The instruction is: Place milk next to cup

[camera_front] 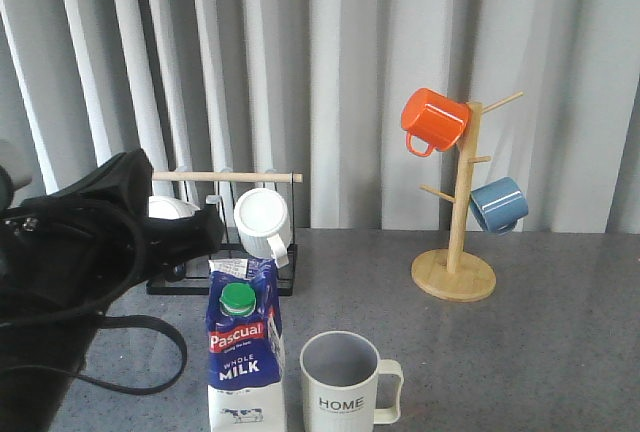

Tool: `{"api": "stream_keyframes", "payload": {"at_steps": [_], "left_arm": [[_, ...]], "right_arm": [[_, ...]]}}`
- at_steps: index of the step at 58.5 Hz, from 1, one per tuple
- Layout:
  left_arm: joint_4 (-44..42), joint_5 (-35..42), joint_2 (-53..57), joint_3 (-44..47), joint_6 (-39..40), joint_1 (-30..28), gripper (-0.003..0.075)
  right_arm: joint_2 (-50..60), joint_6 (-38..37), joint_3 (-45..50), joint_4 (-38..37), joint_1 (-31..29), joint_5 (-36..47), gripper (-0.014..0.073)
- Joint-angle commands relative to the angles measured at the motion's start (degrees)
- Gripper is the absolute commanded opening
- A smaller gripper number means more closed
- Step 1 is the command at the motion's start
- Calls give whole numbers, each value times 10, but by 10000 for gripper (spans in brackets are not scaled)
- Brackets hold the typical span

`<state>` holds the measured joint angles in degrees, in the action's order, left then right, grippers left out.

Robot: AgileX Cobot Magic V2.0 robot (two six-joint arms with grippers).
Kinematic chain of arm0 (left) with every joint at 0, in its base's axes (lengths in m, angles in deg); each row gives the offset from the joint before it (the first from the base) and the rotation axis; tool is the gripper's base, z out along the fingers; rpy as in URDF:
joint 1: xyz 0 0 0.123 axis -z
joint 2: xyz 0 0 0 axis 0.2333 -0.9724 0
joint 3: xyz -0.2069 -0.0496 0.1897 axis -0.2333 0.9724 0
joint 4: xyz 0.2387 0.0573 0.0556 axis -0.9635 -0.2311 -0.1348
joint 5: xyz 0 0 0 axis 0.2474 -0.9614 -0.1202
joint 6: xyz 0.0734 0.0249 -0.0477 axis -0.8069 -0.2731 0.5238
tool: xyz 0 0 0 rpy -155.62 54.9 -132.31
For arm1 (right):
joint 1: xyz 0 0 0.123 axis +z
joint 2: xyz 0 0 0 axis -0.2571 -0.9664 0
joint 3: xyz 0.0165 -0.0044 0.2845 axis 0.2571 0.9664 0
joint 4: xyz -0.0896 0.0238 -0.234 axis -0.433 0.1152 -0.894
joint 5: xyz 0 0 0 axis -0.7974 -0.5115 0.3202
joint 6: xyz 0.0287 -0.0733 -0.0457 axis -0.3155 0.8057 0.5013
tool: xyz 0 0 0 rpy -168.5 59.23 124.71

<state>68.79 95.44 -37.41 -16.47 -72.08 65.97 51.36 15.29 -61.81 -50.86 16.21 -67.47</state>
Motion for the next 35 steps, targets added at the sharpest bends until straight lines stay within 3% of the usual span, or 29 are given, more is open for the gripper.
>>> {"api": "stream_keyframes", "payload": {"at_steps": [1, 14, 17, 20, 28, 35], "left_arm": [[-11, 30, 18, -16, -6, 1, -8], [-11, 30, 19, -16, -7, 1, -8], [-29, 23, 19, -16, 32, 1, -8], [-79, 17, 19, -16, 119, 1, -8], [-358, -8, 19, -16, 406, 1, -8], [-683, -58, 19, -12, 502, 1, -8]], "right_arm": [[-1, 2, -14, -3, -3, 41, -10], [-1, 2, -14, -3, -3, 41, -10], [-1, 2, -14, -3, -3, 41, -10], [-1, 2, -14, -3, -3, 41, -10], [-1, 2, -14, -3, -3, 41, -10], [-1, 2, -14, -3, -3, 41, -10]]}}
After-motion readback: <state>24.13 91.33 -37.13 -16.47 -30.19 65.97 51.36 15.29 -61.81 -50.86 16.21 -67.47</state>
